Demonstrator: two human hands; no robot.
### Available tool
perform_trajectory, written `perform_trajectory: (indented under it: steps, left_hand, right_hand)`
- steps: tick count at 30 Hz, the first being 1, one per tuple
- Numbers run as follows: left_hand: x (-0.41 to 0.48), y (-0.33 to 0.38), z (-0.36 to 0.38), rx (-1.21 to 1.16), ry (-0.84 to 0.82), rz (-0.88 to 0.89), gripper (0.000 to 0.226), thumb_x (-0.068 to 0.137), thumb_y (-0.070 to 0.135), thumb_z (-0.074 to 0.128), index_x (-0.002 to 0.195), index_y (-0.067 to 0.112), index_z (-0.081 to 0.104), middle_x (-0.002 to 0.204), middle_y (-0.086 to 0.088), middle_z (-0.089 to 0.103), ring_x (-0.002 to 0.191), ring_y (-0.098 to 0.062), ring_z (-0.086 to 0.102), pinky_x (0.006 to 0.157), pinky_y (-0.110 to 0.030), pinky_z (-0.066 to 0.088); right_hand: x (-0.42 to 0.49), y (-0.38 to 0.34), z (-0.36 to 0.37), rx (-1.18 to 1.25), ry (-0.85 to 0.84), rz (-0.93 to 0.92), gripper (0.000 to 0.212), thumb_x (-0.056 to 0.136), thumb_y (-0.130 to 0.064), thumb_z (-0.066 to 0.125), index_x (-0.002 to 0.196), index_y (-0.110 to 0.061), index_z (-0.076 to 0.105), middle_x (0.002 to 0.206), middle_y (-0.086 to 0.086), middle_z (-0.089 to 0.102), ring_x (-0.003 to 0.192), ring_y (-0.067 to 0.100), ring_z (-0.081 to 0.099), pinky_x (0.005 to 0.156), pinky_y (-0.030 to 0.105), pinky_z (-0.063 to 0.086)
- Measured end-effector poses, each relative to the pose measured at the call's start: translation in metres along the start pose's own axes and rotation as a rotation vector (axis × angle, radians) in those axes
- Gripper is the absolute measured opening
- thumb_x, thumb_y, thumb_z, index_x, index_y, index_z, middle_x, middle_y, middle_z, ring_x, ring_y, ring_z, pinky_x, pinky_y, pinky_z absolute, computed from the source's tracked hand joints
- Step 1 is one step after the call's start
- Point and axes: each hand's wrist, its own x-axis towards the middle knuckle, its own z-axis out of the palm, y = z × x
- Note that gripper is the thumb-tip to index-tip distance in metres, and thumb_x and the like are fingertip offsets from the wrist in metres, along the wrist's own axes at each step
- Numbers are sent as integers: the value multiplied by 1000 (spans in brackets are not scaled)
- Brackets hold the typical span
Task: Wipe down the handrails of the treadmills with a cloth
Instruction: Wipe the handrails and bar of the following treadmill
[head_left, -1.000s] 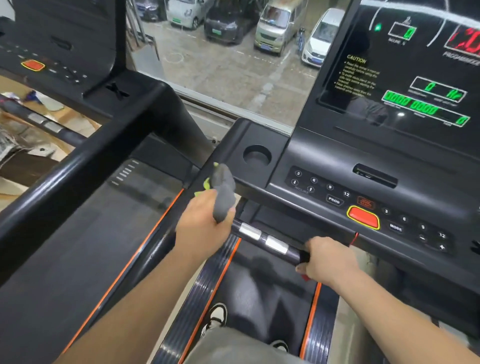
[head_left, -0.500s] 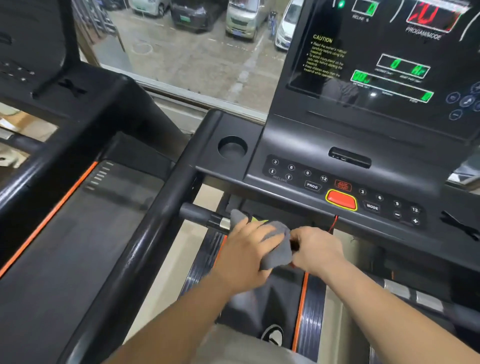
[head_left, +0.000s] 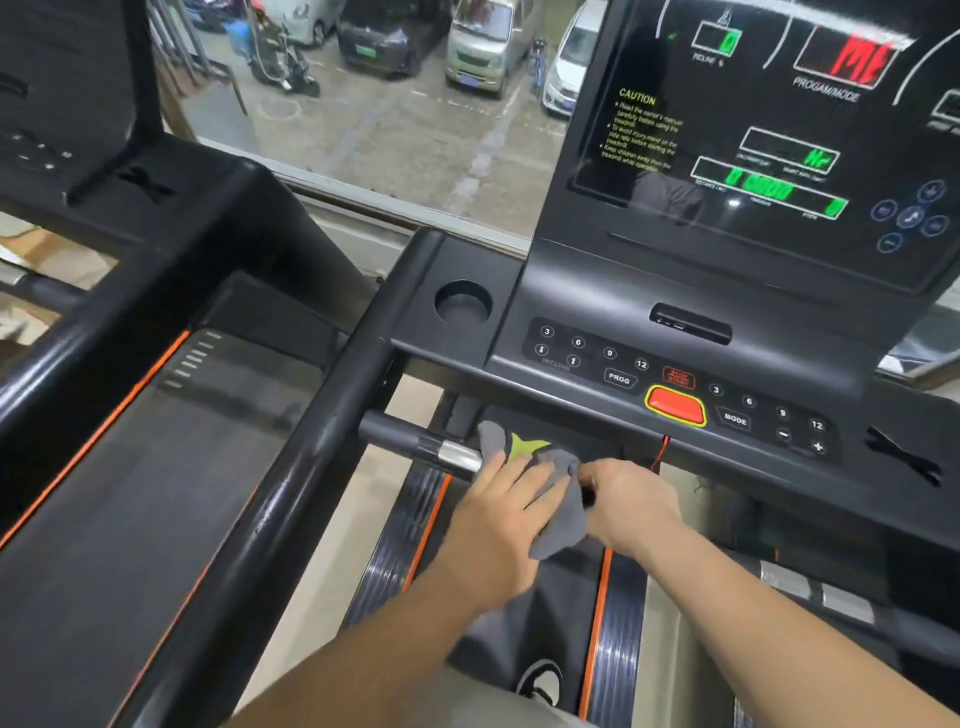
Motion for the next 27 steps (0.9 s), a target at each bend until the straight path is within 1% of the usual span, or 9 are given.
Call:
perform_trajectory:
  steps: [2,4,6,11,15,17,20,22,27]
  left_hand:
    - [-12,-36,-14,88,-75,67,76,70,23,61,145,17,53,146,-8,52,138,-32,43,123,-50,21]
    - [-25,-81,-28,142,-51,-26,83,64,23,64,146,18,52,146,-8,51,136,-33,45,122,-52,21]
    - [-41,-101,-35,148,20,-166,75,69,21,54,144,17,56,143,-10,55,134,-36,49,122,-51,24]
    - [-16,-36,-15,42,2,-469,88,60,24,76,144,17,53,147,-10,49,138,-41,41,118,-56,20]
    - [-3,10,-2,58,-97,-174,99,62,38,69,155,23,40,152,-9,43,144,-39,33,121,-58,16]
    - [-8,11,-2,69,-96,-123,100,69,48,65,160,24,32,159,-9,37,150,-38,26,124,-59,12]
    - [-21,-13,-5,91,-83,-88,91,77,55,65,158,29,32,162,-7,33,152,-33,25,125,-57,14]
    - [-33,-33,-7,186,-99,-115,95,76,50,75,157,34,30,161,-6,33,152,-33,26,124,-57,17]
    - [-29,-46,-6,281,-100,-225,95,65,34,84,150,29,42,146,-8,44,142,-39,37,123,-58,19]
  right_hand:
    - [-2,-2,0,10,0,-4,19,84,-45,70,99,-35,68,99,-9,70,102,22,68,83,30,56]
    - [-2,-1,-1,21,-5,9,37,83,-54,73,114,-35,68,110,-9,71,111,20,66,87,29,54]
    - [-3,0,1,45,3,18,42,83,-57,72,119,-35,68,113,-10,70,112,19,65,87,28,53]
    - [-5,-1,3,37,11,27,42,84,-55,73,121,-35,67,121,-11,67,119,18,62,91,29,52]
    - [-5,-6,-1,-9,-11,34,18,80,-32,65,98,-30,68,95,-7,69,96,23,67,78,30,57]
    - [-4,-7,0,-29,-21,22,16,79,-28,61,94,-30,66,92,-6,68,88,23,65,74,30,57]
    - [-1,-8,4,-58,12,-16,23,85,-37,64,107,-31,67,110,-5,68,104,23,65,81,31,56]
    - [0,-6,5,-59,24,-24,33,88,-49,68,115,-29,66,119,-5,66,115,23,63,87,32,53]
    - [4,-1,7,-30,2,-16,43,88,-56,69,123,-30,65,123,-5,65,117,23,61,89,34,54]
